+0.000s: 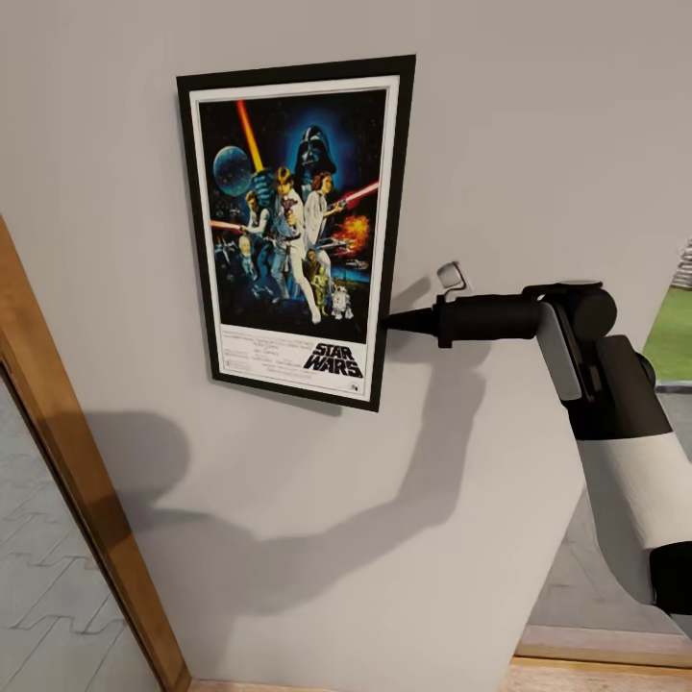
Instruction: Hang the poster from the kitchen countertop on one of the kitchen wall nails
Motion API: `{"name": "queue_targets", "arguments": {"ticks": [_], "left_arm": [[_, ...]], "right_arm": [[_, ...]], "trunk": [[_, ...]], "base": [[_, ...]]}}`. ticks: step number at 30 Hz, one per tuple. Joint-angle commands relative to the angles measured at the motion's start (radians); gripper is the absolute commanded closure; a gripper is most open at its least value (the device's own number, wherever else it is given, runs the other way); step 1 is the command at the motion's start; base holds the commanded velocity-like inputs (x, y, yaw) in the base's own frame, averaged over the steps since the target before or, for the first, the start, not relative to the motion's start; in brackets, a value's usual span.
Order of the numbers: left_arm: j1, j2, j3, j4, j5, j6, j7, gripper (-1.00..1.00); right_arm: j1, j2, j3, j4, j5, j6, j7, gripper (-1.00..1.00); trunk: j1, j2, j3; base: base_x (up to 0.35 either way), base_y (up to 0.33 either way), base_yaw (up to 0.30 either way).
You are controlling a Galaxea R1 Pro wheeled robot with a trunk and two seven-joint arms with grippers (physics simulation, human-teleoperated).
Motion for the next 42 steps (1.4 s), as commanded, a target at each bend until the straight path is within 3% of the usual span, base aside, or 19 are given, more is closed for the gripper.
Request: {"name": "queue_targets", "arguments": {"ticks": [1, 37, 42], "left_arm": [[0.001, 0.0, 0.001, -0.001, 0.0, 0.0, 0.0, -1.0], [0.001, 0.0, 0.001, -0.001, 0.0, 0.0, 0.0, -1.0], [0.001, 0.0, 0.001, -0.001, 0.0, 0.0, 0.0, -1.0]], "right_arm": [[0.0, -0.001, 0.001, 0.0, -0.004, 0.006, 0.001, 1.0], [0.005, -0.002, 0.001, -0.001, -0.004, 0.006, 0.002, 1.0], [0.023, -0.002, 0.001, -0.001, -0.003, 0.005, 0.026, 1.0]], "trunk": [[0.0, -0.001, 0.0], [0.0, -0.001, 0.0], [0.0, -0.001, 0.0]], "base": [[0.0, 0.0, 0.0], [0.0, 0.0, 0.0], [0.0, 0.0, 0.0]]}}
